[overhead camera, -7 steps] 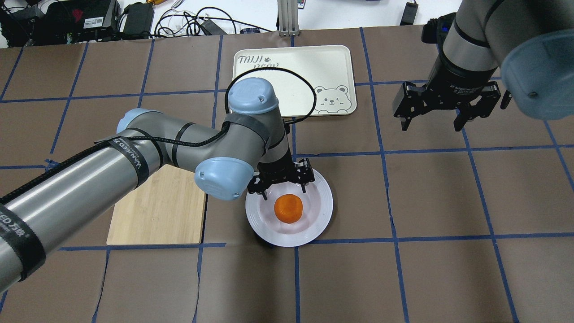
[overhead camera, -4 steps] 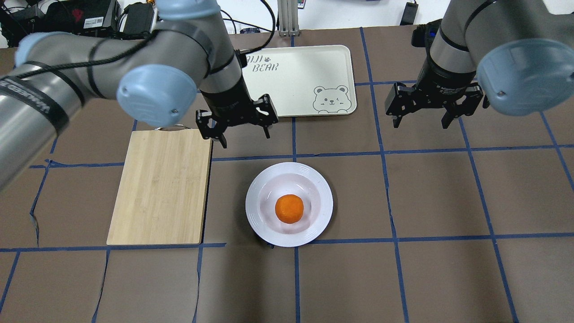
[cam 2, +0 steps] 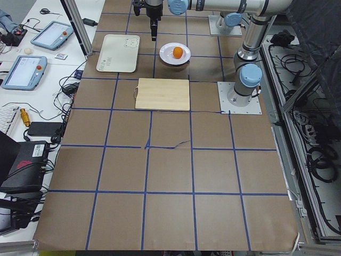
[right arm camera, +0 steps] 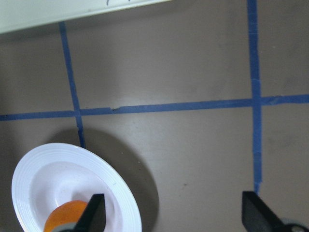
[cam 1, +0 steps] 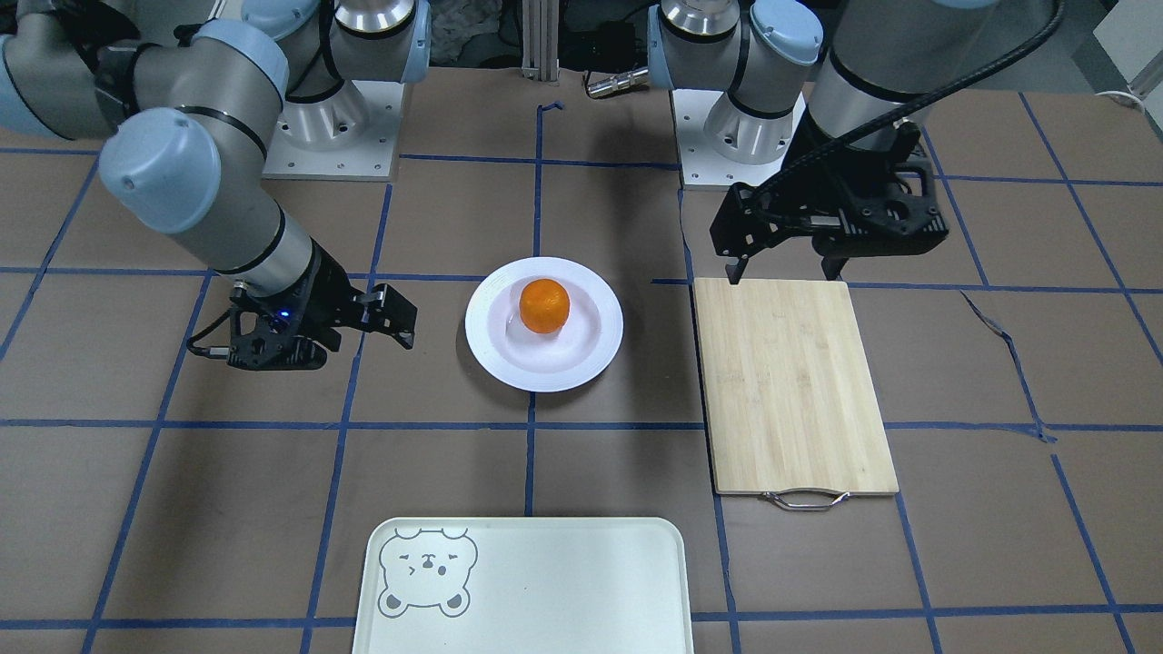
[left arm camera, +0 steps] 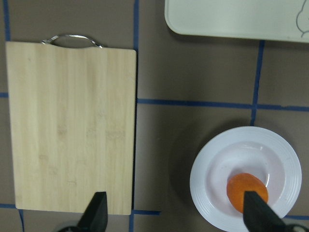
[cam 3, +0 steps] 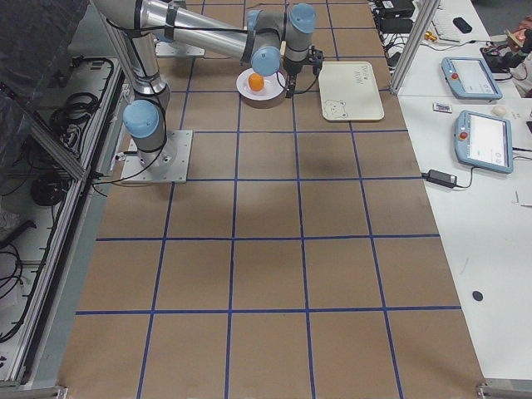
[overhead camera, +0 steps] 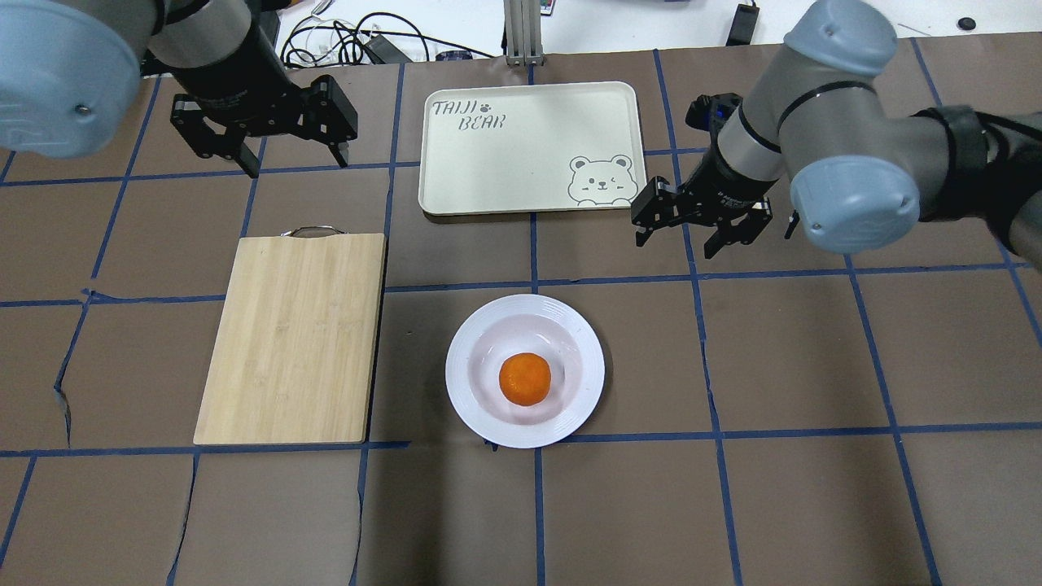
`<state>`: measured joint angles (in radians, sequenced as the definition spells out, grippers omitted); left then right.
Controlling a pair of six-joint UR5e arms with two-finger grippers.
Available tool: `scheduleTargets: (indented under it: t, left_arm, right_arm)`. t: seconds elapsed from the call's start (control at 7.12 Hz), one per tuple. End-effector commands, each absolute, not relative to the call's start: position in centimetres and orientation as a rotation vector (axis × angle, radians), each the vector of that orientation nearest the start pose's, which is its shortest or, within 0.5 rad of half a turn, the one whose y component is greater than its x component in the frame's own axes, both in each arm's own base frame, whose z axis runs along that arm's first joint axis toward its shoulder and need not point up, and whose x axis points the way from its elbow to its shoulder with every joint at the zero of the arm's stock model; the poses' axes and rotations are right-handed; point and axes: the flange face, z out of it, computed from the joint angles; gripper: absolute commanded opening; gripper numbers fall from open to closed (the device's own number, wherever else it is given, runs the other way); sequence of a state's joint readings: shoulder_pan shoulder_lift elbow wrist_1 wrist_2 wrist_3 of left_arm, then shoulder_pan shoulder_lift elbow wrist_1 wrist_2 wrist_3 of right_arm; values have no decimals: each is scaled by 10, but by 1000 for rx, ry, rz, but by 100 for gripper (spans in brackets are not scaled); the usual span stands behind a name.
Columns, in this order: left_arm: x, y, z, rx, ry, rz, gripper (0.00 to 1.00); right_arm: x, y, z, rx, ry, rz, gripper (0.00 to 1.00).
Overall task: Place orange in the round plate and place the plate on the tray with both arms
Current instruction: 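Raise the left gripper back toward rest while the right gripper moves toward the plate, then lower the right gripper onto the plate rim and grip it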
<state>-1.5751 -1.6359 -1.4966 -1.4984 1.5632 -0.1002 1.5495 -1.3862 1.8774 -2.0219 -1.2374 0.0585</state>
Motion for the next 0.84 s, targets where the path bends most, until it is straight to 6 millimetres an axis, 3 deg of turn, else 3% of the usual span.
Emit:
scheduleTargets:
  t: [0.0,0.42,0.7]
  left_arm:
    - [-130,-524,511,-177,3178,-178,100]
    - [-132,-522,514,-185,3210,-177,100]
    - [-128,-522,513,-188,3207,-176,100]
  right_arm:
    - [168,-510,227,123,2679,66,100]
    - [188,-513,192,89,2573,60,100]
    - [213,-498,170,21,2580,72,100]
